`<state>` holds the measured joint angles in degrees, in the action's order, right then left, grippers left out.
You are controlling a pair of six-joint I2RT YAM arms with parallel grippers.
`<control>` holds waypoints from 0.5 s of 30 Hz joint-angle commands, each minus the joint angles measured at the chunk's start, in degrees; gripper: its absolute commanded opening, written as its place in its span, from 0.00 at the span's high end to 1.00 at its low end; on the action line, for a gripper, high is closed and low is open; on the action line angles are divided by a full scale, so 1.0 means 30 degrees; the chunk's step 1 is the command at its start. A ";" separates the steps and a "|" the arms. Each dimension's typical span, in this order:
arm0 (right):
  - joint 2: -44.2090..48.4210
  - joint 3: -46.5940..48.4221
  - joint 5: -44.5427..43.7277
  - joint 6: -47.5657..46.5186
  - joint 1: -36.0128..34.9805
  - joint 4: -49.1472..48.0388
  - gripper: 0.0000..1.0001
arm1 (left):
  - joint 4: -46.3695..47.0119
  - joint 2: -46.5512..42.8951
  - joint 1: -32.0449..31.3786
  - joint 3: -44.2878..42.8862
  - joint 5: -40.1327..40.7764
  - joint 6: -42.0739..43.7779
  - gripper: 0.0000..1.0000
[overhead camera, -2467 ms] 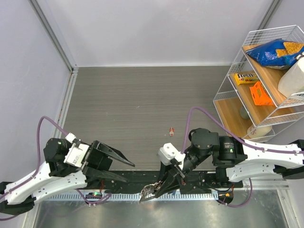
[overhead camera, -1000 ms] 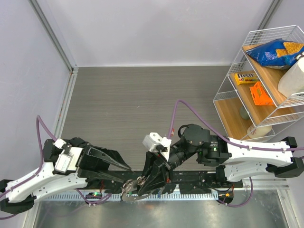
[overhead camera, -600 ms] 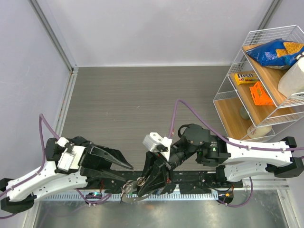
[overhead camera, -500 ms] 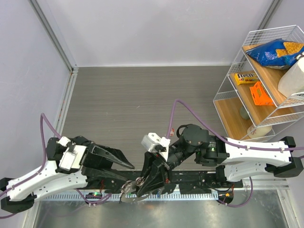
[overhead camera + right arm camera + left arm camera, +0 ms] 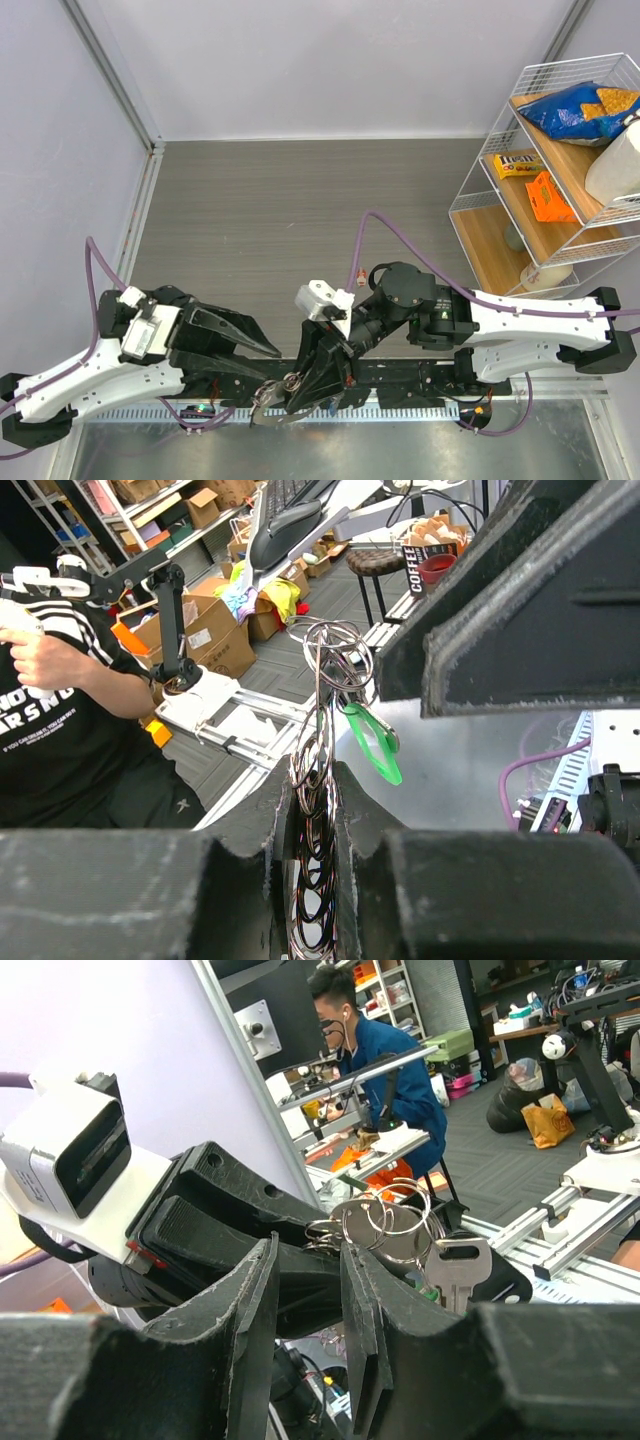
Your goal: Put the keys on the keyring
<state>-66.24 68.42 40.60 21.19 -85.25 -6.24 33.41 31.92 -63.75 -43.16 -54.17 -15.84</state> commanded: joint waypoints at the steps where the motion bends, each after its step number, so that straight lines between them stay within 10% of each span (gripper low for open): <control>1: 0.0487 -0.0131 0.0002 0.0114 0.0175 -0.1582 0.94 | 0.1489 0.0024 -0.0050 -0.0380 -0.0311 -0.0580 0.64; 15: 0.0751 -0.0571 -0.0086 0.0349 0.0322 -0.1875 0.94 | 0.2020 -0.0094 -0.0080 -0.0175 -0.0517 -0.1168 0.65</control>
<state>-66.17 66.52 40.56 21.43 -84.51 -7.05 37.65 31.92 -63.75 -43.16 -55.31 -19.07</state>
